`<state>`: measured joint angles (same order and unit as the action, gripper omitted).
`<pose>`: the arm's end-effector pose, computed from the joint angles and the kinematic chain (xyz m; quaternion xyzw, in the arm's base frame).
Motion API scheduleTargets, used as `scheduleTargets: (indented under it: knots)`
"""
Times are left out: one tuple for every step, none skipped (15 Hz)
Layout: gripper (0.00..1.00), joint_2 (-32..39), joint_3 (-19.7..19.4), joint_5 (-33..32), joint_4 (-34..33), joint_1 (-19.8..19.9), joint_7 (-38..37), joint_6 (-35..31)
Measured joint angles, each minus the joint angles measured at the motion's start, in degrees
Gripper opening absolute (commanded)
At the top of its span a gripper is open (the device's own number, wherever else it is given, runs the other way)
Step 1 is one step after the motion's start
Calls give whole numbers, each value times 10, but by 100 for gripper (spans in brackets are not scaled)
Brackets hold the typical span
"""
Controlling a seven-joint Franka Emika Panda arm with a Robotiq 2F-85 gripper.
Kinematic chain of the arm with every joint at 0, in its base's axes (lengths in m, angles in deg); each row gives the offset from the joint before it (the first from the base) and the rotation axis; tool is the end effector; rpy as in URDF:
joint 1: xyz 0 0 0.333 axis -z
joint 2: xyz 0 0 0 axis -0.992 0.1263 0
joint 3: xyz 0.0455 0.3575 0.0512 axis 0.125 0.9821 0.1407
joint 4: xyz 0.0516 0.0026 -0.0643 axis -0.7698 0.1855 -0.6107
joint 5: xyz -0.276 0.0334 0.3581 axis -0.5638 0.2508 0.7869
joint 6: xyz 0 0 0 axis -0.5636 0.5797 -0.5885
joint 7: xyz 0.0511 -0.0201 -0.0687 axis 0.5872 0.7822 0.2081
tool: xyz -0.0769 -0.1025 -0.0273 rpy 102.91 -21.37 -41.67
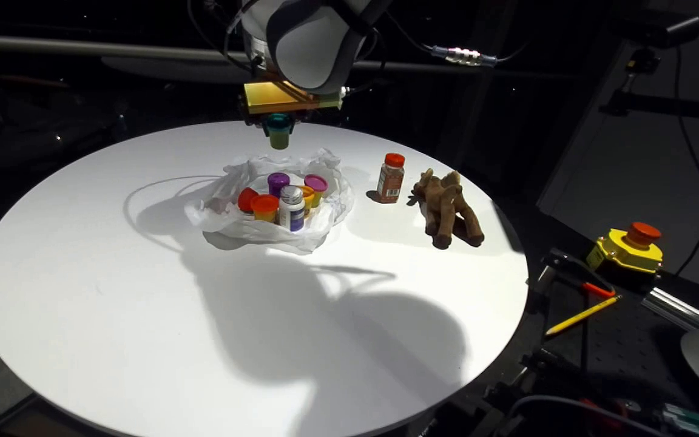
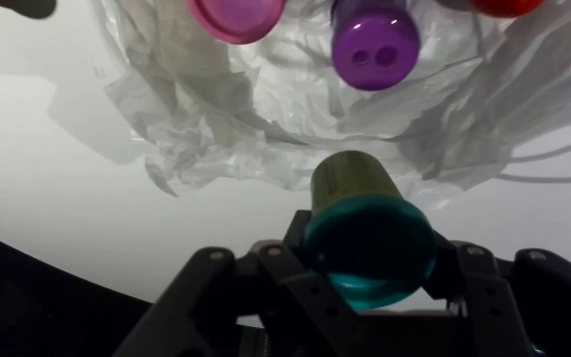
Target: Put the objects on the table into the plastic bag.
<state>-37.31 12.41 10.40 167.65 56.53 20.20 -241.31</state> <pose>0.7934 0.0620 0.1928 0.9281 -0.2653 0.2272 0.1290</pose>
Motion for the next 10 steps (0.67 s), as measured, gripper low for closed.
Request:
scheduleTargets:
  knots:
    - [22, 5, 12, 1, -8, 25, 1, 3]
    - [22, 11, 25, 4, -15, 47, 2, 7]
    - [22, 16, 38, 8, -22, 69, 4, 9]
    - [22, 21, 52, 14, -29, 88, 8, 10]
    - [22, 25, 66, 23, -35, 105, 14, 12]
    - [22, 29, 79, 33, -42, 120, 22, 13]
    - [22, 34, 91, 42, -48, 134, 29, 15]
    - [22, 37, 104, 54, -53, 146, 39, 18]
    - [22, 40, 117, 65, -57, 156, 49, 20]
    - [22, 43, 128, 75, -61, 165, 59, 23]
